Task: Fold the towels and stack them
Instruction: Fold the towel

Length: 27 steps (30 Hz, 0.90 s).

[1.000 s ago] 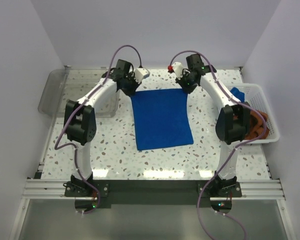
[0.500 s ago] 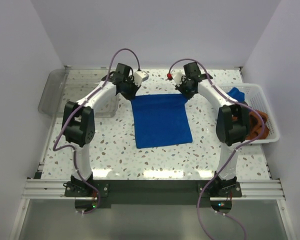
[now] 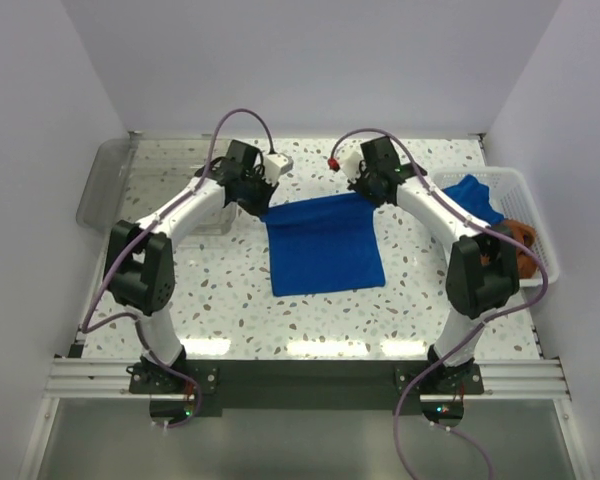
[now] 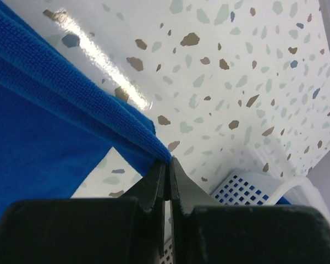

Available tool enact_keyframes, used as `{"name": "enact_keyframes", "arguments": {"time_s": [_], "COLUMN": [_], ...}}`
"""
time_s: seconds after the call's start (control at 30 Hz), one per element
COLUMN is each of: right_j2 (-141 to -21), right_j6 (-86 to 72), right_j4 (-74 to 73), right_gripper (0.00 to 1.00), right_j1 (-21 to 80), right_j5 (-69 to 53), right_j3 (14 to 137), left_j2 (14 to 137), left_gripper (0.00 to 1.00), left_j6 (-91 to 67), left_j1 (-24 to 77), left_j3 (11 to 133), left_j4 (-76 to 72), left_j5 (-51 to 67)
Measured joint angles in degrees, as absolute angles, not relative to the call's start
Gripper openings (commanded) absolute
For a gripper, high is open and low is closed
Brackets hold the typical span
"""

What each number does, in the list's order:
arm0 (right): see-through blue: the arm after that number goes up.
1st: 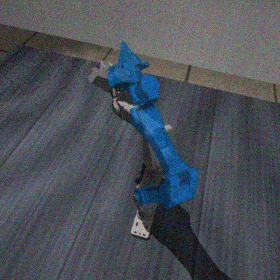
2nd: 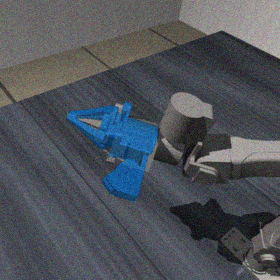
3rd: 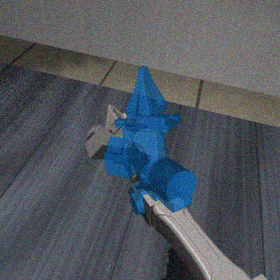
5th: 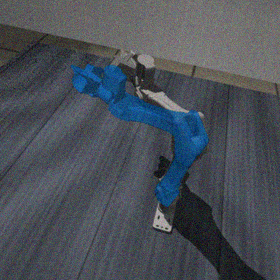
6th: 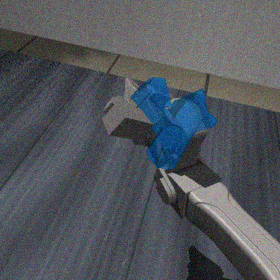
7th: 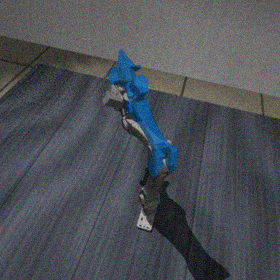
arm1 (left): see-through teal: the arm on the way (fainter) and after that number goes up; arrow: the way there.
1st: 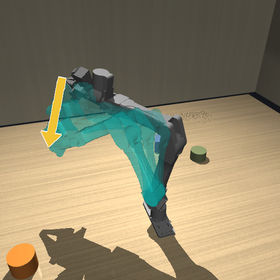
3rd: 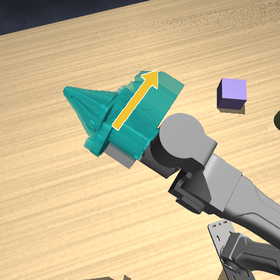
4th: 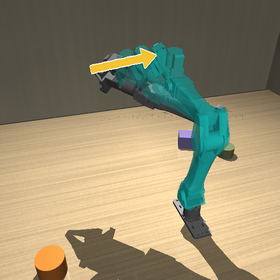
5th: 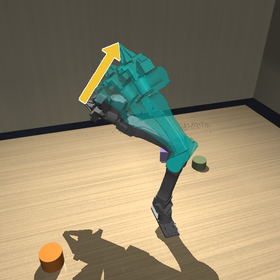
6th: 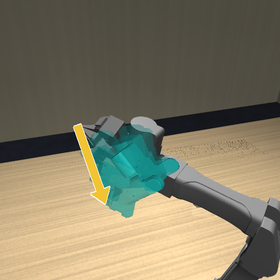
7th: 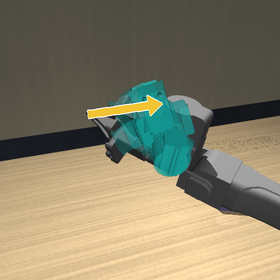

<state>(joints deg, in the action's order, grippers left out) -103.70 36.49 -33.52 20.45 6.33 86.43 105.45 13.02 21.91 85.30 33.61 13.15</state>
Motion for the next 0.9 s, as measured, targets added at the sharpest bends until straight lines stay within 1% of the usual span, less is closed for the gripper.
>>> {"name": "enact_keyframes", "arguments": {"time_s": [0.17, 0.33, 0.57, 0.9], "right_j2": [-100.62, -96.82, -92.47, -87.11], "right_j6": [36.67, 36.4, 33.43, 27.46], "right_j4": [-33.1, -32.12, -32.45, -32.91], "right_gripper": [0.0, 0.0, 0.01, 0.0], "right_j1": [23.55, 24.56, 24.77, 26.37], "right_j5": [9.93, 12.97, 14.37, 13.82], "right_j3": [79.64, 72.66, 69.01, 61.56], "left_j2": [100.62, 96.12, 91.98, 88.79], "left_gripper": [0.0, 0.0, 0.0, 0.0], "left_j6": [10.04, 6.98, 3.4, 1.04], "left_j1": [22.92, 24.8, 28.88, 29.34], "left_j3": [78.46, 73.3, 67.07, 62.92], "left_j4": [33.54, 32.58, 30.81, 29.93], "left_j5": [13.23, 13.34, 13.26, 13.23]}}
